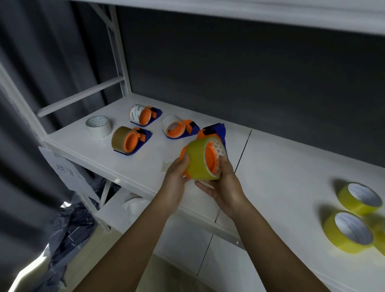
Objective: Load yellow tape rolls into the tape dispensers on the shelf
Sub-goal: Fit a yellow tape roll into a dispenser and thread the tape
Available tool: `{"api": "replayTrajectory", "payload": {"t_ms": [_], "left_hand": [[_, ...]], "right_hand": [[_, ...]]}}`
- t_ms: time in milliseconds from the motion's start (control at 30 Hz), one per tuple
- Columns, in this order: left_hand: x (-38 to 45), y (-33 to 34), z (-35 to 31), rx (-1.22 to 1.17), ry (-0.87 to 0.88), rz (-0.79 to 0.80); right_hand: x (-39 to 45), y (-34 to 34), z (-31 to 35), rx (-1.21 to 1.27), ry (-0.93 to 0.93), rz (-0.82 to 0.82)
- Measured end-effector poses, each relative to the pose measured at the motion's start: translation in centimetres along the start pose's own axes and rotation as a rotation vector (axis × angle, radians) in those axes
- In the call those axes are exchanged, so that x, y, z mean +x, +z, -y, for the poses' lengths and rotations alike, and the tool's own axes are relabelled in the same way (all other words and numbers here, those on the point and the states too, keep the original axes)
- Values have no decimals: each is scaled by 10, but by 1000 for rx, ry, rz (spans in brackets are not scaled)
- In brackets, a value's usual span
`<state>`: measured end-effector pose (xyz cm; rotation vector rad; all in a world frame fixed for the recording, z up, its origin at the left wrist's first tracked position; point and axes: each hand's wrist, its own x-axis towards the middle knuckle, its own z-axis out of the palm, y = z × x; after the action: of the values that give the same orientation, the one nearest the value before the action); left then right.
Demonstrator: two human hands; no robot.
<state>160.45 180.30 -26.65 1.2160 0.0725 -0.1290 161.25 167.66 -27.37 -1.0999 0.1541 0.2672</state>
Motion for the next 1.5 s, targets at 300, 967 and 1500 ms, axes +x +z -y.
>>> {"api": "replayTrajectory", "payload": {"t_ms": [300, 967, 1500], "left_hand": [[0, 0, -5, 306, -201, -15], [-6, 13, -7, 491, 23, -292], [0, -1, -3, 260, -149, -26]], "right_hand": [[-4, -11, 1, -590, -326, -37], [-16, 7, -3, -559, -533, -178], [-9, -17, 16, -571, -60, 320]]}}
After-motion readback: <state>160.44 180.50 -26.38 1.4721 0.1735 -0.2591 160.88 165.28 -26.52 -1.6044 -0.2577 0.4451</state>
